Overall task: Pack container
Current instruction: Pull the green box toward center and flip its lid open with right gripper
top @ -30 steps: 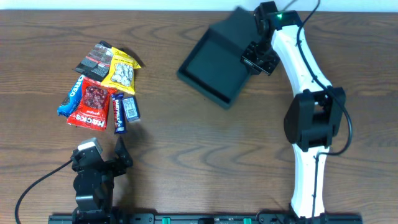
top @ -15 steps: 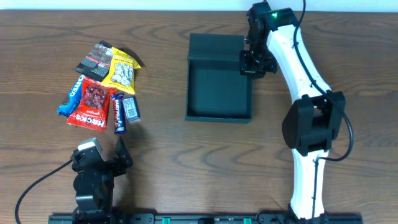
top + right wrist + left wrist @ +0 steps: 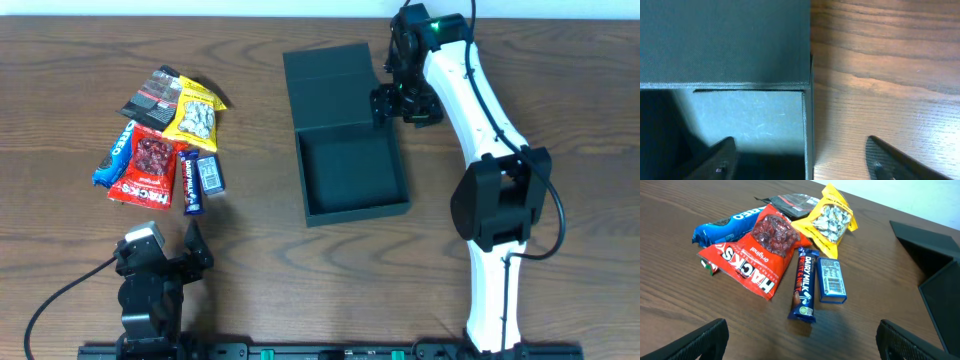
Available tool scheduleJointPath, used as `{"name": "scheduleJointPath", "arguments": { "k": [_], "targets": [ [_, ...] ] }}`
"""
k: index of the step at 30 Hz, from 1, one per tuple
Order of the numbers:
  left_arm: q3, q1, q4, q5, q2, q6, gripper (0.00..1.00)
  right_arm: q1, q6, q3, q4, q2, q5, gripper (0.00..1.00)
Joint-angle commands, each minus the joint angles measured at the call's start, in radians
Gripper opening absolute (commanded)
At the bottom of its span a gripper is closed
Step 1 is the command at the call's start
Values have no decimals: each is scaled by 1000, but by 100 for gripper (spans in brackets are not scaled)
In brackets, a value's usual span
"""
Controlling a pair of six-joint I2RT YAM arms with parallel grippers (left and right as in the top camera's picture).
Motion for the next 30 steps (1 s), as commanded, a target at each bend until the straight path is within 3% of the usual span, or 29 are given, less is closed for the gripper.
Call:
{"name": "scheduleJointPath", "arguments": {
  "k": [1,4,11,14,16,19,30],
  "targets": [
    [-18,1,0,-3,-6,4,95,10,113,2,-1,-26,-5,72],
    [-18,1,0,-3,-6,4,95,13,114,1,-2,-26,-5,68],
    [-18,1,0,-3,-6,4,95,42,105,-83,10,-24,-5,37],
    [-18,1,0,-3,-6,4,95,47,102,-124,18,-24,16,38],
    [-18,1,0,-3,-6,4,95,48,102,-150,31,-24,35,27],
    [-18,1,0,-3,-6,4,95,47,119,-183,58,-24,40,3],
    [-18,1,0,-3,-6,3,95,48,207,-195,82,-24,56,2]
  ]
}}
